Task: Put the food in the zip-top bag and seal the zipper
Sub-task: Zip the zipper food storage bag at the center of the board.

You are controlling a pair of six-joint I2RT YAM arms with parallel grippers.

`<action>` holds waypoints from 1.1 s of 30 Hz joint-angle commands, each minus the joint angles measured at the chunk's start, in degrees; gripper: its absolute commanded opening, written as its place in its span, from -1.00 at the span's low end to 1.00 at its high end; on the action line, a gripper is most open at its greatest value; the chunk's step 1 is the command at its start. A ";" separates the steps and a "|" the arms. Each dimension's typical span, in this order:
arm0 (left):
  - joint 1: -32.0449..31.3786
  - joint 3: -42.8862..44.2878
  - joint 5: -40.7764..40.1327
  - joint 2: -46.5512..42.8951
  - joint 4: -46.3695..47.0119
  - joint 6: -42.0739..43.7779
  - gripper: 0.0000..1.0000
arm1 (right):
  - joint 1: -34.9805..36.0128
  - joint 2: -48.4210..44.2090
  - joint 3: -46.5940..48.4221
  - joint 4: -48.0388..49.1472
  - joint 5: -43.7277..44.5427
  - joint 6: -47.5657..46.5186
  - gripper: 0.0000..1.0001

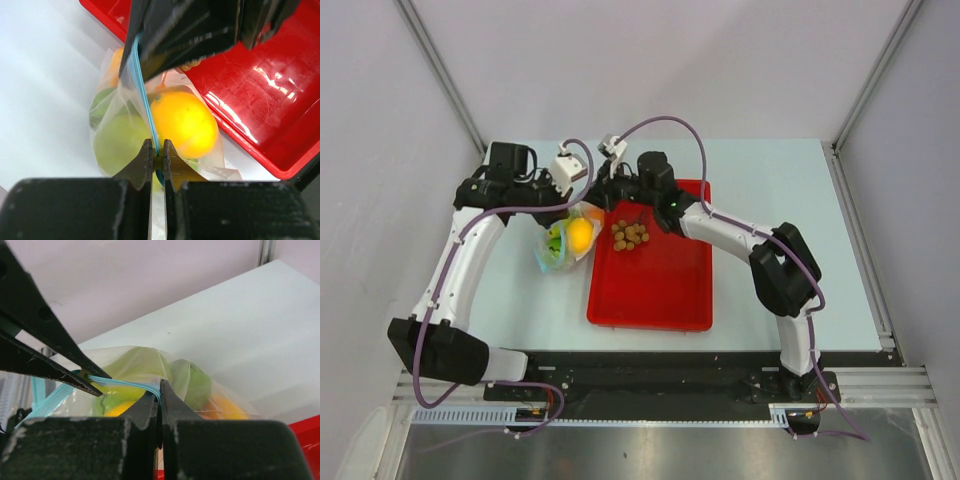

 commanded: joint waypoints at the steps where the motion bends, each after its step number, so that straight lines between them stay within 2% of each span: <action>1: 2.31 -2.75 -1.86 -3.00 -9.19 1.17 -0.90 | -7.09 -0.94 2.78 4.34 11.12 6.68 -1.00; 8: 4.51 -4.42 -3.53 -4.67 -9.45 2.57 -0.86 | -9.29 -1.38 3.31 3.46 16.66 9.33 -1.00; 14: 8.11 -4.34 -4.49 -5.82 -10.94 5.12 -0.85 | -10.79 -1.03 3.40 2.58 17.72 8.89 -1.00; 24: 17.33 -6.27 -5.81 -7.75 -13.23 10.48 -0.82 | -12.20 0.38 6.04 2.76 17.54 8.54 -1.00; 29: 19.63 -8.03 -6.43 -8.63 -11.92 11.28 -0.83 | -12.11 0.91 6.56 3.10 15.88 9.24 -1.00; 33: 19.81 -6.80 -3.80 -8.19 -10.43 9.61 -0.87 | -11.76 1.00 6.04 4.68 11.84 9.50 -1.00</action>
